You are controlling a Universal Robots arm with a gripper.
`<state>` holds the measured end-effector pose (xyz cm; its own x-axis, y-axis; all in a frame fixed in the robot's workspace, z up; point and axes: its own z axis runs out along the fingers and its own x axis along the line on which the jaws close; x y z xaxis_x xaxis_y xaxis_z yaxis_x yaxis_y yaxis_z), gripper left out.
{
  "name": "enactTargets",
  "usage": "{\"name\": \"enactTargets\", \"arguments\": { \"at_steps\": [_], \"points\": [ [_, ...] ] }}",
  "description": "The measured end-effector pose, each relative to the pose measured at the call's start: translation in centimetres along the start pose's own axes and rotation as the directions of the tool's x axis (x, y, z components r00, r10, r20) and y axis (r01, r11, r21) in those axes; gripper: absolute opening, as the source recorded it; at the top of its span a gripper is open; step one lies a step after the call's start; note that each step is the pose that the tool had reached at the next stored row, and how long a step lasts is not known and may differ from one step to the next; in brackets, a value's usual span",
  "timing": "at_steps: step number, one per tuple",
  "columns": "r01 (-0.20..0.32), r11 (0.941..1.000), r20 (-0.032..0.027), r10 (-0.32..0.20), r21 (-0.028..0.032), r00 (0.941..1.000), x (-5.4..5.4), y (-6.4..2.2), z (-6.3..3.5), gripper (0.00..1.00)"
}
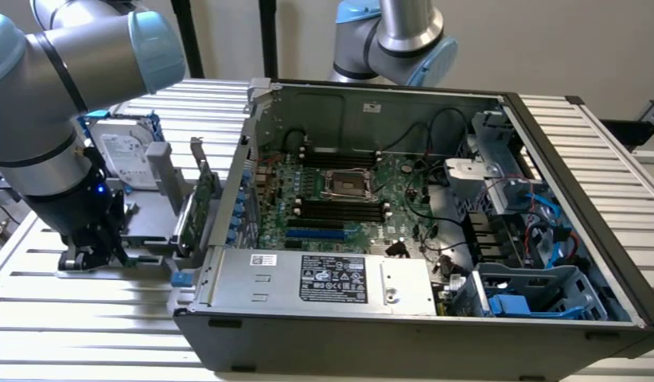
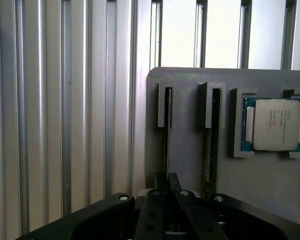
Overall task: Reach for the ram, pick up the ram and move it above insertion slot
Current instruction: 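Pick up the ram and move it above insertion slot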
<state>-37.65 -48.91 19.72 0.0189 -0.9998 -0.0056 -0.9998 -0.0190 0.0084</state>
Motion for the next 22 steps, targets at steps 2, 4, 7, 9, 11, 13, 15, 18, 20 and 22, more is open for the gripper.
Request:
{"name": "enactTargets", "arguments": {
  "at_steps": [2,4,7,9,11,13,15,18,20,22],
  "points": [
    [0.0,1.0,-0.0002,0.0,-0.0002,1.0,0.0,0.0,-0.1,0.13],
    [0.0,1.0,-0.0001,0.0,-0.0001,1.0,0.0,0.01,-0.26,0.13],
    [0.0,1.0,-0.0001,0.0,-0.0001,1.0,0.0,0.01,-0.57,0.13],
    [0.001,1.0,-0.0001,-0.001,-0.0001,1.0,0.0,0.01,-0.86,0.13],
    [0.001,1.0,0.0,-0.001,-0.0001,1.0,0.0,0.01,-1.22,0.13],
    [0.002,1.0,0.0,-0.002,0.0,1.0,0.0,0.01,-1.67,0.13],
    [0.002,1.0,-0.0001,-0.002,-0.0001,1.0,0.0,0.02,-2.34,0.13],
    [0.003,1.0,0.0,-0.003,0.0,1.0,0.0,0.03,-3.56,0.13],
    [0.003,1.0,0.0,-0.003,0.0,1.0,0.0,0.03,-4.46,0.13],
    [0.004,1.0,-0.0001,-0.004,-0.0002,1.0,0.0,0.0,-5.37,0.13]
  ]
}}
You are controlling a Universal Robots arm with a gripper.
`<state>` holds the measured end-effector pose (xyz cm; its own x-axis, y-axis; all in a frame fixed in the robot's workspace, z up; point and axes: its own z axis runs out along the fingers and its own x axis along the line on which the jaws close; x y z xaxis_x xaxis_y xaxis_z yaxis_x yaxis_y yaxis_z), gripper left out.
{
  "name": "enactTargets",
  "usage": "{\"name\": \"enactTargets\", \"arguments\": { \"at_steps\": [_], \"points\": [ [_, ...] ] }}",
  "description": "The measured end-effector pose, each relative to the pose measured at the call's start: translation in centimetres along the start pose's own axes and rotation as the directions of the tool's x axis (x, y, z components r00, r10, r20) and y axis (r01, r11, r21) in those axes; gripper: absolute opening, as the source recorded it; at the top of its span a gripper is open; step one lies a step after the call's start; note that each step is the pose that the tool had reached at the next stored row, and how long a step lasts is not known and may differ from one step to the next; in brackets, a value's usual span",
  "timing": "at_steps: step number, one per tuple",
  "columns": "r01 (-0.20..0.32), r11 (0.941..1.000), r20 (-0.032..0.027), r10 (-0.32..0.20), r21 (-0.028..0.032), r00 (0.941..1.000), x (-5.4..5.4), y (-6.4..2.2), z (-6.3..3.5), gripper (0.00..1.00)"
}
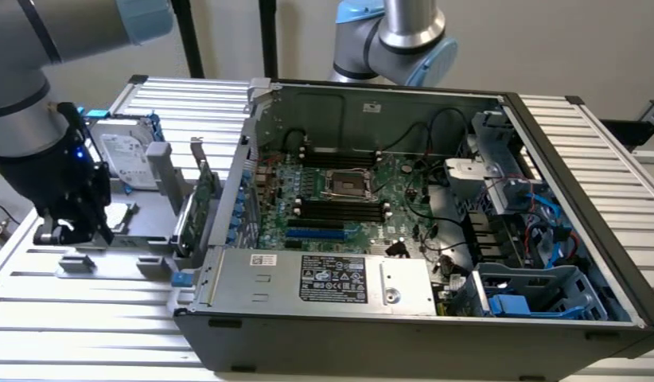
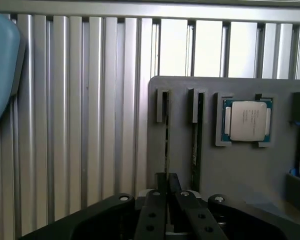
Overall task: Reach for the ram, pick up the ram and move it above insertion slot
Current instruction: 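Pick up the ram and move it above insertion slot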
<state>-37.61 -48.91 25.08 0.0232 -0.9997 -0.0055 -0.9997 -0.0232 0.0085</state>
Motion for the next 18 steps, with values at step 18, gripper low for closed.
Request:
{"name": "enactTargets", "arguments": {
  "at_steps": [18],
  "points": [
    [0.022,0.9998,0.0123,-0.022,0.0005,0.9997,0.0,-2.82,-7.52,0.13]
  ]
}}
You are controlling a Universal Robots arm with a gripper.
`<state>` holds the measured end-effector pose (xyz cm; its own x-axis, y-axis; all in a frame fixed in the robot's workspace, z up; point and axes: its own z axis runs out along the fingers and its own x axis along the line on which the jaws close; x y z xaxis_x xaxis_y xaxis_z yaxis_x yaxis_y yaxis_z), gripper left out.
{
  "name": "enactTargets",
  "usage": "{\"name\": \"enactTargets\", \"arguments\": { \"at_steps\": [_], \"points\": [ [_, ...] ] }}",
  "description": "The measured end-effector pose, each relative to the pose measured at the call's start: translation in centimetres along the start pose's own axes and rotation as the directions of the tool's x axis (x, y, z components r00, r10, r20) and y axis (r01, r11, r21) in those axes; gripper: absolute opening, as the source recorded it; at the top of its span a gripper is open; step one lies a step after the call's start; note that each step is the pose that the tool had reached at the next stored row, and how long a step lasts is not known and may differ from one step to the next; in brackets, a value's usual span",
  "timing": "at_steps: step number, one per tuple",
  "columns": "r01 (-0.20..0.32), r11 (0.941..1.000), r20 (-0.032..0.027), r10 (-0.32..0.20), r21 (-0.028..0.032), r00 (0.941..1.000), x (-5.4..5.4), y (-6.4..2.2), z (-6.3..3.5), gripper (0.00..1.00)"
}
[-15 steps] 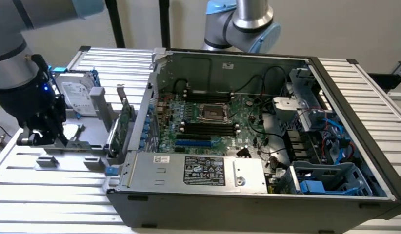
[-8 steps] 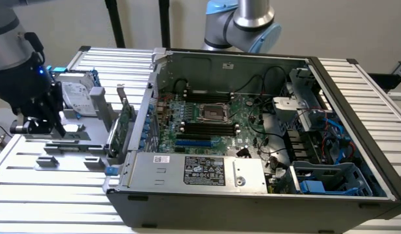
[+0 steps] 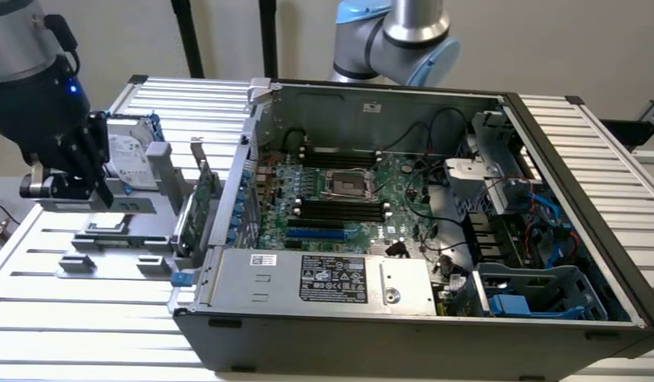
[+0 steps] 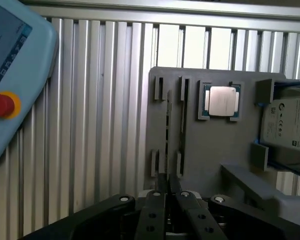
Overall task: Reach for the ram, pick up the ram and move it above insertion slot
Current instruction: 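Pick up the ram and move it above insertion slot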
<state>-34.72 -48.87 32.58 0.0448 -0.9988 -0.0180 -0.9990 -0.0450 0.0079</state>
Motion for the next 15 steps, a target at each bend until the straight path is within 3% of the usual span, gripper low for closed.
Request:
{"name": "enactTargets", "arguments": {
  "at_steps": [12,15],
  "points": [
    [0.004,1.0,0.022,-0.004,0.0009,0.9998,0.1,-3.6,-3.74,0.13],
    [0.005,1.0,0.0299,-0.005,0.0015,0.9995,0.1,-4.58,-4.5,0.13]
  ]
}}
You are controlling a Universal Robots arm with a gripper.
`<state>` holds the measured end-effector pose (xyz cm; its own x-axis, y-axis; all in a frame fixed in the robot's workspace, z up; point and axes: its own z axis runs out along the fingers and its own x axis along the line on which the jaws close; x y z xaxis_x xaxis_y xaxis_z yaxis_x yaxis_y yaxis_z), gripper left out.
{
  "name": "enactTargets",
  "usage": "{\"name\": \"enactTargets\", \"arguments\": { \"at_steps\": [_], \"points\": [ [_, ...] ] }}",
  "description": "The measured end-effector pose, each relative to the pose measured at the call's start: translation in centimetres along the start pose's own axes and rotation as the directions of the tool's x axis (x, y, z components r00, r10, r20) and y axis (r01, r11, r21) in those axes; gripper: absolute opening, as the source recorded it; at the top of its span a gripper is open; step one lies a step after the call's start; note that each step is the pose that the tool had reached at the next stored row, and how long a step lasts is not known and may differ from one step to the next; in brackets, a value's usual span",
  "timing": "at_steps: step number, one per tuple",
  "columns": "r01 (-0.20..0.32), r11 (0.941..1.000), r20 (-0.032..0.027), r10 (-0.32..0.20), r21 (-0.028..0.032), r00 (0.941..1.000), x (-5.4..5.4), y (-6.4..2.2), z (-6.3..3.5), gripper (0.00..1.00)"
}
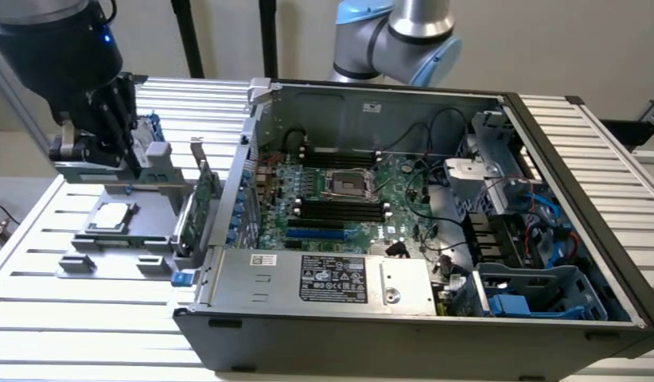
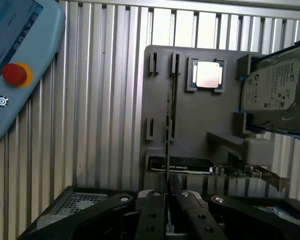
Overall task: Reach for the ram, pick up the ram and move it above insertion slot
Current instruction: 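Pick up the ram and move it above insertion slot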
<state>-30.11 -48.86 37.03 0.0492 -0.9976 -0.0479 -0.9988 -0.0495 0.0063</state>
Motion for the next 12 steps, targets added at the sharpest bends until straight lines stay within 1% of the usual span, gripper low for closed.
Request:
{"name": "enactTargets", "arguments": {
  "at_steps": [4,8,9,12],
  "points": [
    [0.0,1.0,0.0156,0.0,0.0005,0.9999,0.0,-1.4,-0.74,0.13],
    [0.001,1.0,0.0344,-0.001,0.0015,0.9994,0.1,-2.87,-1.38,0.13],
    [0.001,1.0,0.0398,-0.001,0.0017,0.9992,0.1,-3.24,-1.51,0.13],
    [0.001,1.0,0.0587,-0.002,0.0028,0.9983,0.1,-4.44,-1.79,0.13]
  ]
}}
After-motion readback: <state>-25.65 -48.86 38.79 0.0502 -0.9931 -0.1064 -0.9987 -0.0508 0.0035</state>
